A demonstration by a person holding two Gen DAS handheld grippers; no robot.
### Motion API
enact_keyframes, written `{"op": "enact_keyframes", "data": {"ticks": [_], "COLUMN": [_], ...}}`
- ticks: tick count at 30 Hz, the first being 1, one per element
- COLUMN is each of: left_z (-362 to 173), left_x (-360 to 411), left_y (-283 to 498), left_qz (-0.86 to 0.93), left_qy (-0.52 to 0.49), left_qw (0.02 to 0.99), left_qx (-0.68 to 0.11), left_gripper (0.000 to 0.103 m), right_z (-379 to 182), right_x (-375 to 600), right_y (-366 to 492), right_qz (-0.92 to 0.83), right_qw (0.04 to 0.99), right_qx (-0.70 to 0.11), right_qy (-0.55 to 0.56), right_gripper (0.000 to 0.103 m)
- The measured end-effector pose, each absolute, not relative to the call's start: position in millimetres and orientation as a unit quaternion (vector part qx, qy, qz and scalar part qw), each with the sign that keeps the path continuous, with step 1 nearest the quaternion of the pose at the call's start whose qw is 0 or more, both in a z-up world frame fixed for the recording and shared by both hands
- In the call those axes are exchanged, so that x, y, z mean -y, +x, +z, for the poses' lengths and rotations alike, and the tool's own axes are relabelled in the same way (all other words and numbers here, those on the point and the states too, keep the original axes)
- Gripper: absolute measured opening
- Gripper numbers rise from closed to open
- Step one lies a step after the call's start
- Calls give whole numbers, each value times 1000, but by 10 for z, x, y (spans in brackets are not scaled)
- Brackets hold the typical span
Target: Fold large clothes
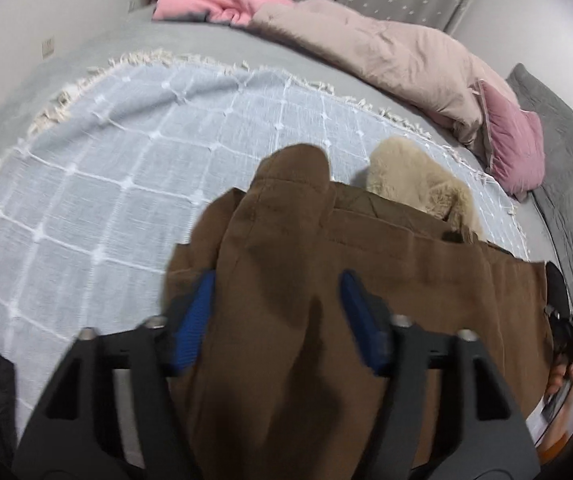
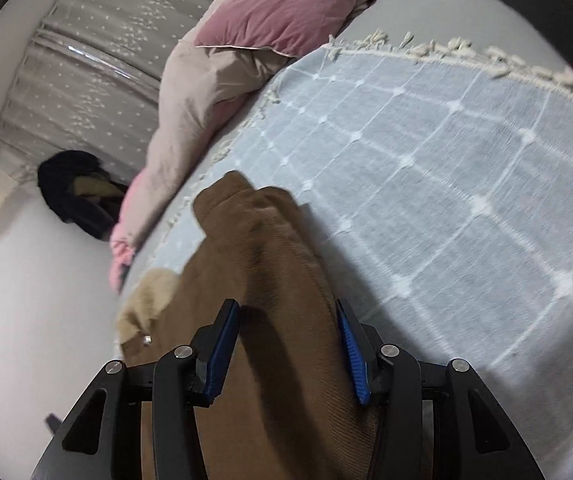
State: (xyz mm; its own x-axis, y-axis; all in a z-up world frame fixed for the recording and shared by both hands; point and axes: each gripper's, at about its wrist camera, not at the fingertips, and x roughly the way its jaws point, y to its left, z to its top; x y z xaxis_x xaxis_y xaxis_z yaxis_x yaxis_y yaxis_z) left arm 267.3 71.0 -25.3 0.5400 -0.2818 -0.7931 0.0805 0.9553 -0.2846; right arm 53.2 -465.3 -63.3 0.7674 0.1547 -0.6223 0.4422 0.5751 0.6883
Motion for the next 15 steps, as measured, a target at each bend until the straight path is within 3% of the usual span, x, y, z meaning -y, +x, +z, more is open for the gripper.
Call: {"op": "enact_keyframes", "data": {"ticks": [1,2,3,4,15], "left_z": [-258,-279,-285,-266,973], "left_x": [-687,-658,-626,-611,-727], "left_y": [2698,2727,2724,2702,2275], "left_qz": [-101,-98,-92,-89,-87], "left_qy": [-107,-106,-105,-106,-125], "left_qw": [871,870,873,877,956], "left_qx": [-469,-471,-468,-461,-250], "left_gripper": [39,21,14,10,7], "right_z": [-627,-601,-548,-486,657], "right_x": [4625,4598,4572,4549,4116], "right_y": [531,533,524,511,596], "right_qz": [-93,-98,-106,-108,-75], "right_qw": [827,832,841,850,932], "right_qx": [-322,-320,-311,-296,-147], "right_qy": [451,443,430,423,324], "right_gripper": [36,19,10,10,6]}}
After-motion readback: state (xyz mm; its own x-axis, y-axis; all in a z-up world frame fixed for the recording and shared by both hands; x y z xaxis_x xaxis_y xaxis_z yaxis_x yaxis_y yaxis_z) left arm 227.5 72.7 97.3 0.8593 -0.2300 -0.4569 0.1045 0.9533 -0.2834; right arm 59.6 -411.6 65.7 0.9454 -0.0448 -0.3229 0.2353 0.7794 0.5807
